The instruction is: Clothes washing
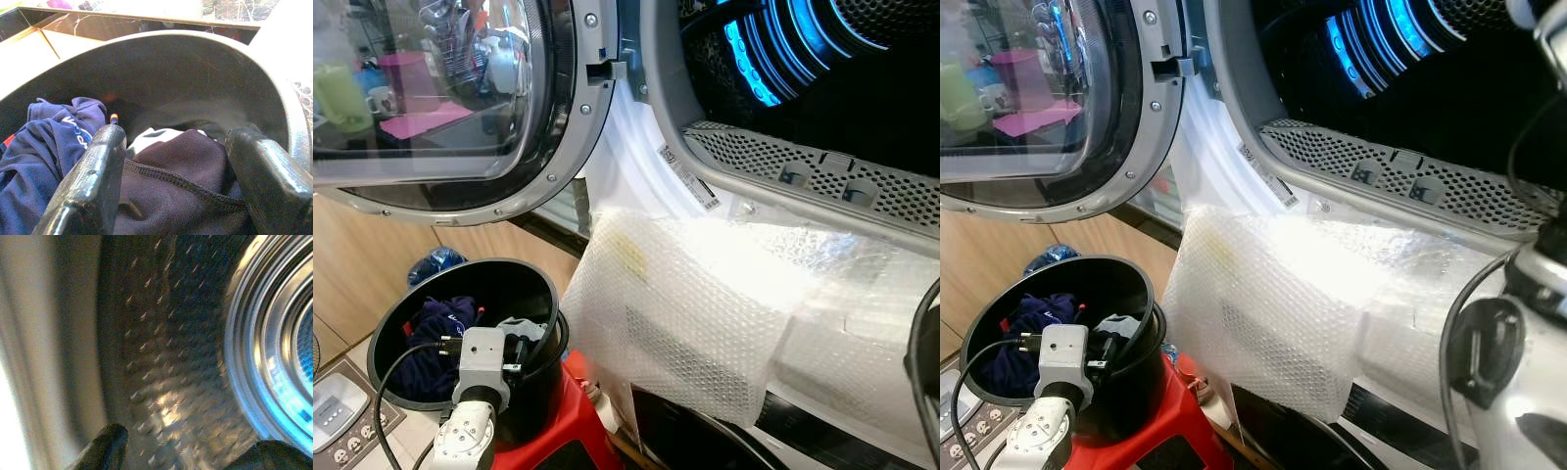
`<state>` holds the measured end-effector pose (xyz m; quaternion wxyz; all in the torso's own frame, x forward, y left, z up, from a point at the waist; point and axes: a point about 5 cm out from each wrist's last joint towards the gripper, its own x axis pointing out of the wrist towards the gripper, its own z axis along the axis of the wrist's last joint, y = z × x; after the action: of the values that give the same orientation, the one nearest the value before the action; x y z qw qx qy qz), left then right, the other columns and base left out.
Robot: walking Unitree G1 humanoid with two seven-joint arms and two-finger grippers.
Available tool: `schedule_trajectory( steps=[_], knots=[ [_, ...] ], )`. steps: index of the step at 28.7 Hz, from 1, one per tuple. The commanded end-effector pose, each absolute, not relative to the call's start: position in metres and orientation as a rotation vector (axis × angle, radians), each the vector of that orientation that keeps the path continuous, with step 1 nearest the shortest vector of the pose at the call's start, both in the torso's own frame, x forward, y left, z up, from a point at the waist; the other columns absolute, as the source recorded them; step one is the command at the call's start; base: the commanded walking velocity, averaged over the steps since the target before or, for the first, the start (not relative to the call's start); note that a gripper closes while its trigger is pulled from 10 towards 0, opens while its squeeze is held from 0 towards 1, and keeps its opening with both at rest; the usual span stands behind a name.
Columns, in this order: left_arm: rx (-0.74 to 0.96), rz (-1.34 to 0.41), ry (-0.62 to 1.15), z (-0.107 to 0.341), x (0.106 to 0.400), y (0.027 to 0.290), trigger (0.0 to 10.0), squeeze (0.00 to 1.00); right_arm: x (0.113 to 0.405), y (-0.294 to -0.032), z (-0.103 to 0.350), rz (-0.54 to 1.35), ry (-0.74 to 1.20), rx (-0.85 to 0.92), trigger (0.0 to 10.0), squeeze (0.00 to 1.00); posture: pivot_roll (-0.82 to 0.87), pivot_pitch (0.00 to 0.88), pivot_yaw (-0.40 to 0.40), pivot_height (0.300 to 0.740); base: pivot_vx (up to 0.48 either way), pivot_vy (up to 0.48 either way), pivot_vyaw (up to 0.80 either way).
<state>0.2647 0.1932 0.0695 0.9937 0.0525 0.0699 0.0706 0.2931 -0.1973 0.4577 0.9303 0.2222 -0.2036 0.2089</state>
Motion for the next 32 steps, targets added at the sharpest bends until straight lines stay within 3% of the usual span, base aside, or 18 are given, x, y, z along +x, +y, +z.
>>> schedule_trajectory(
  steps=[1, 14, 16, 17, 19, 24, 30, 32],
  knots=[
    [0.115, 0.139, 0.199, 0.058, 0.258, 0.193, 10.0, 0.0, 0.282, -0.19, 0.455, 0.479, -0.413, 0.445, 10.0, 0.0, -0.13, 0.077, 0.024, 0.74, 0.0, 0.0, 0.0],
    [0.119, 0.139, 0.199, 0.058, 0.258, 0.194, 10.0, 0.0, 0.244, -0.164, 0.375, 0.773, -0.282, 0.219, 10.0, 0.0, -0.13, 0.079, 0.024, 0.74, 0.0, 0.0, 0.0],
    [0.12, 0.139, 0.198, 0.059, 0.258, 0.195, 10.0, 0.0, 0.239, -0.16, 0.37, 0.824, -0.29, 0.223, 10.0, 0.0, -0.13, 0.079, 0.024, 0.74, 0.0, 0.0, 0.0],
    [0.122, 0.141, 0.195, 0.059, 0.258, 0.195, 10.0, 0.0, 0.22, -0.151, 0.357, 0.997, -0.311, 0.24, 10.0, 0.0, -0.12, 0.078, 0.023, 0.74, 0.0, 0.0, 0.0],
    [0.124, 0.143, 0.193, 0.06, 0.259, 0.196, 10.0, 0.0, 0.205, -0.146, 0.347, 1.114, -0.32, 0.265, 10.0, 0.0, -0.12, 0.079, 0.024, 0.74, 0.0, 0.0, 0.0],
    [0.123, 0.146, 0.191, 0.06, 0.259, 0.196, 10.0, 0.0, 0.189, -0.144, 0.325, 1.243, -0.344, 0.361, 10.0, 0.0, -0.12, 0.077, 0.023, 0.74, 0.0, 0.0, 0.0],
    [0.127, 0.146, 0.186, 0.062, 0.26, 0.197, 10.0, 0.0, 0.189, -0.132, 0.245, 1.215, -0.012, 0.325, 10.0, 0.0, -0.11, 0.079, 0.022, 0.74, 0.0, 0.0, 0.0],
    [0.13, 0.148, 0.182, 0.063, 0.259, 0.197, 10.0, 0.0, 0.195, -0.139, 0.187, 1.099, 0.203, 0.291, 10.0, 0.0, -0.1, 0.083, 0.016, 0.74, 0.0, 0.0, 0.0]
  ],
)
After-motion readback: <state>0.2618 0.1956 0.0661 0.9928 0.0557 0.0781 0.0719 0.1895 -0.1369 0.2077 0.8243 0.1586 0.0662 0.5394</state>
